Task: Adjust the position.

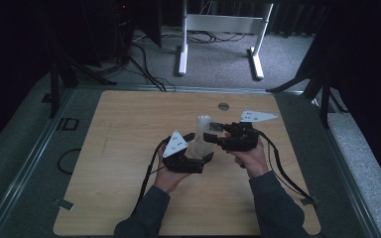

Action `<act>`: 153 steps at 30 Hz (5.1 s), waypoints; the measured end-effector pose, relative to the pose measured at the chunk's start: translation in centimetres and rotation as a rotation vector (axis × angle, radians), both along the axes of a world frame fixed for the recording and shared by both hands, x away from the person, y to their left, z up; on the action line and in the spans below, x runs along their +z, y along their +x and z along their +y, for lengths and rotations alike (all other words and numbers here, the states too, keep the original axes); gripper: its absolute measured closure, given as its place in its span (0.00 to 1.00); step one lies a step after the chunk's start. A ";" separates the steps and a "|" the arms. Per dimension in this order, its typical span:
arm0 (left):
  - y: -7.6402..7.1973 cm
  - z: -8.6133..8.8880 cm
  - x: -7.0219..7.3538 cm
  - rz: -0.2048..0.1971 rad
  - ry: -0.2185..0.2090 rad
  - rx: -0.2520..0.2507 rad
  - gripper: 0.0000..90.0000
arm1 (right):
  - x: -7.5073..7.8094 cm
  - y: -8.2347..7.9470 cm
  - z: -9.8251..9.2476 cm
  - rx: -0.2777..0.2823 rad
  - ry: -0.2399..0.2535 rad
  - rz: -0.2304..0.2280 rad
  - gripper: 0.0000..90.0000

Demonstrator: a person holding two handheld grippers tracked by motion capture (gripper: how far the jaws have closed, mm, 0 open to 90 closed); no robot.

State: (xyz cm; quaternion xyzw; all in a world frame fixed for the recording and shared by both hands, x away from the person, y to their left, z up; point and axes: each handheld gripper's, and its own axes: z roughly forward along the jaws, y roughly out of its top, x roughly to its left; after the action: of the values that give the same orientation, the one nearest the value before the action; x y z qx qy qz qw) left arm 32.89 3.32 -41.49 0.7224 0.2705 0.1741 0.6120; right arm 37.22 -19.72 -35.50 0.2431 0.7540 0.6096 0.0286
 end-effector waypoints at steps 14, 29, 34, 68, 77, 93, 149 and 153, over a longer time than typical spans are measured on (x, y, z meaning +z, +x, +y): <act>0.1 -0.3 -0.3 -0.013 0.005 -0.004 0.13 | -0.1 0.0 0.1 0.013 0.024 0.014 0.46; 0.0 -0.4 -0.3 -0.024 0.015 0.002 0.22 | -0.1 0.1 0.2 0.017 0.029 0.017 0.46; -0.1 -0.4 -0.3 -0.028 0.016 0.006 0.25 | -0.2 0.1 0.2 0.020 0.035 0.023 0.46; 0.1 0.1 -0.3 -0.026 0.018 -0.009 0.30 | -0.2 0.2 0.2 0.034 0.014 0.027 0.33; 0.3 1.5 -0.2 -0.019 0.018 0.002 0.30 | 0.1 0.0 -0.1 0.042 -0.011 -0.009 0.33; 0.3 3.4 0.2 -0.010 0.037 0.002 0.30 | -0.4 -0.1 -1.4 0.046 -0.084 -0.048 0.30; 0.8 3.9 1.8 0.049 0.285 -0.216 0.30 | 1.7 -1.2 -2.3 0.181 -0.515 -0.182 0.47; 0.9 3.7 1.8 0.051 0.309 -0.222 0.30 | 2.0 -1.3 -2.2 0.192 -0.547 -0.183 0.48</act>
State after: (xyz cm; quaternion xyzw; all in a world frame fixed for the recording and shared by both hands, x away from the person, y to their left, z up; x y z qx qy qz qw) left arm 33.76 7.06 -39.65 0.8374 0.1745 0.1265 0.5023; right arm 35.96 -21.95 -33.49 0.0981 0.9039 0.4032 0.1033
